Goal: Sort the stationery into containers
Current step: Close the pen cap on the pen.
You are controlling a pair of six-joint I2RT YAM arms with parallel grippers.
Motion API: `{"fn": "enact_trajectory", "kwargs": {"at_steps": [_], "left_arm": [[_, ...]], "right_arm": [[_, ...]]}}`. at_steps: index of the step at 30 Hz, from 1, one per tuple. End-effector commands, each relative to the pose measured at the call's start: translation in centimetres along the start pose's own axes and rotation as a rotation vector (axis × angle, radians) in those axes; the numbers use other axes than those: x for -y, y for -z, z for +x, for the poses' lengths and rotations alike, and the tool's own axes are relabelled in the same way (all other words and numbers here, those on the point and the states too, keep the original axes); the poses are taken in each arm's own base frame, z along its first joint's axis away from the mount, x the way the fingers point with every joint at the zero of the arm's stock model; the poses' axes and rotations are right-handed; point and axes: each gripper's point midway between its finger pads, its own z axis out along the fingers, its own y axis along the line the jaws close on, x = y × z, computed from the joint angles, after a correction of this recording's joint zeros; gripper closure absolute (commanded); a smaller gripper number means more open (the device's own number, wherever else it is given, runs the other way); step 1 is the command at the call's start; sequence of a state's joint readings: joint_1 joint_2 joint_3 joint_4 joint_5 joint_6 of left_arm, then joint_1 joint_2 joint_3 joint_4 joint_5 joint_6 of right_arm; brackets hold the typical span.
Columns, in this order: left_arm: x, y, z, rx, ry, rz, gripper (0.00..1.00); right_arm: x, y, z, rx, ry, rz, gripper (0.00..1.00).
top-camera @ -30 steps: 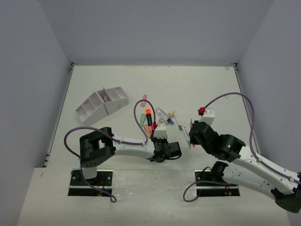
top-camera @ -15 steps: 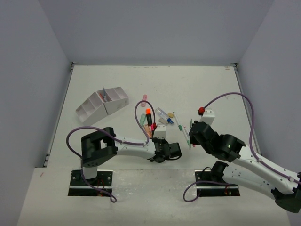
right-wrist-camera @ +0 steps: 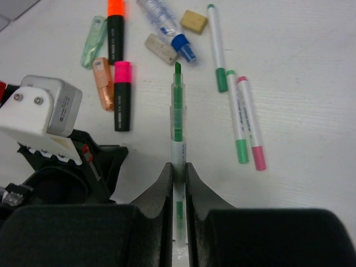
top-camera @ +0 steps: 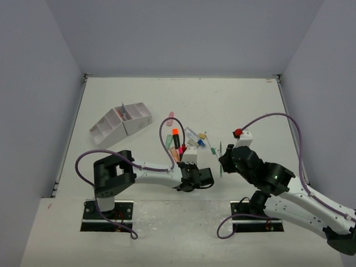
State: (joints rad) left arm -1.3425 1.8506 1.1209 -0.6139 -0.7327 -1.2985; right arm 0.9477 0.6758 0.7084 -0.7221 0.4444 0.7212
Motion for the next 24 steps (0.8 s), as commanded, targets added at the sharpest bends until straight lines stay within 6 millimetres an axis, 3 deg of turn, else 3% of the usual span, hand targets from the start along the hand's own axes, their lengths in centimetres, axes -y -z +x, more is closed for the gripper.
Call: {"fn": "enact_trajectory", "kwargs": {"at_steps": [1,3,5,6,7,8,10,12,13,18,24], "left_arm": [[-0.8,2.9,-9.8,0.192,0.068,0.065,1.00],[-1.8,3.2,-14.2,0.267,0.087,0.095,1.00],[-2.9,6.8,-20.1,0.412,0.170,0.198,1.00],[-2.5,8.0,-21.5,0.460,0.217,0.252,1.00],[-4.0,10.9,-23.7,0.558,0.243,0.331,1.00],[-3.2,14.0,-26.2,0.650,0.343,0.481,1.00],[-4.6,16.4,-26.4,0.730,0.362,0.606,1.00],[-5.5,21.0,-27.6,0.852,0.435,0.819,1.00],[-6.0,21.7,-27.3,0.880,0.446,0.865,1.00],[-7.9,23.9,-25.4,0.974,0.497,1.041,1.00],[-7.9,24.6,-24.7,0.977,0.473,1.094,1.00]], "right_arm": [[-4.2,-0.2,-0.5,0.028,0.011,-0.227,1.00],[-6.7,0.0,-0.4,0.038,0.017,-0.370,1.00],[-9.4,0.5,-0.5,0.073,0.010,-0.539,1.00],[-10.0,0.8,-0.7,0.080,0.007,-0.572,1.00],[-11.9,1.9,-1.1,0.100,0.005,-0.694,1.00],[-12.7,2.4,-1.0,0.098,0.017,-0.746,1.00],[-15.2,4.5,-1.1,0.101,0.048,-0.921,1.00],[-17.0,6.0,-1.3,0.096,0.063,-1.051,1.00],[-17.7,6.7,-2.0,0.115,0.057,-1.091,1.00],[-19.6,8.1,-4.4,0.172,0.044,-1.167,1.00],[-20.8,7.9,-5.1,0.162,0.080,-1.165,1.00]]}}
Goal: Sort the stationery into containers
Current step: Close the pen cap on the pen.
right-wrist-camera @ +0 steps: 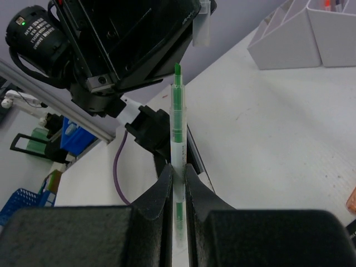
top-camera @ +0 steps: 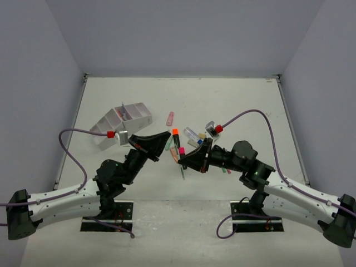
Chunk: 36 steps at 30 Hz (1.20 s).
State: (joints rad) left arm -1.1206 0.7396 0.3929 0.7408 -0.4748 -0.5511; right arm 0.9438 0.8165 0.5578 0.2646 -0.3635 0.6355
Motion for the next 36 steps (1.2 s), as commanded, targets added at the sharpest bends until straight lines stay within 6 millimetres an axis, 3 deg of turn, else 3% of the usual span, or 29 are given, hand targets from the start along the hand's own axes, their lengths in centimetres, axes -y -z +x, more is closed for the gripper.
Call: {"fn": "enact_trajectory", "kwargs": {"at_steps": [1,9,36], "left_arm": [[3.2,0.1,-3.6,0.112,0.032,0.135,1.00],[3.4,0.1,-3.3,0.104,0.046,0.146,1.00],[3.2,0.2,-1.5,0.056,0.070,0.160,1.00]], "right_arm": [[-3.4,-0.6,-3.2,0.063,0.068,-0.118,1.00],[-3.1,-1.3,-2.8,0.039,0.063,-0.105,1.00],[-2.0,-1.2,-4.4,0.092,0.078,-0.003,1.00]]}}
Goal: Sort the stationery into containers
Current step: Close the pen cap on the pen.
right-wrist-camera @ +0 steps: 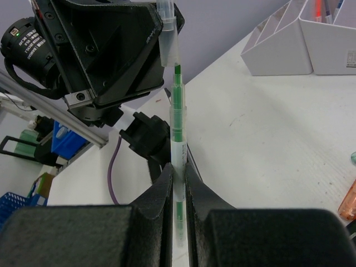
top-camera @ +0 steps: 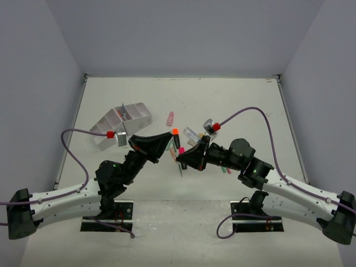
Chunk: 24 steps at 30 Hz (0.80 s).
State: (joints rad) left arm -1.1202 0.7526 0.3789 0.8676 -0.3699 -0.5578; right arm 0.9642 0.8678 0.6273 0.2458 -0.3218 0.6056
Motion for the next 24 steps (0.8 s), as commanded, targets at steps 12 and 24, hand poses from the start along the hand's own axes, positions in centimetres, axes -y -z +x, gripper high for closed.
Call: {"fn": "enact_trajectory", "kwargs": {"at_steps": [12,24], "left_arm": [[-0.4,0.5,0.4,0.019,0.042,0.004,1.00],[-0.6,0.3,1.2,-0.010,0.019,0.003,1.00]], "right_arm": [[-2.9,0.0,-4.6,0.117,0.060,-0.059,1.00],[-4.7,0.3,-5.9,0.138,0.059,-0.115,1.00]]}}
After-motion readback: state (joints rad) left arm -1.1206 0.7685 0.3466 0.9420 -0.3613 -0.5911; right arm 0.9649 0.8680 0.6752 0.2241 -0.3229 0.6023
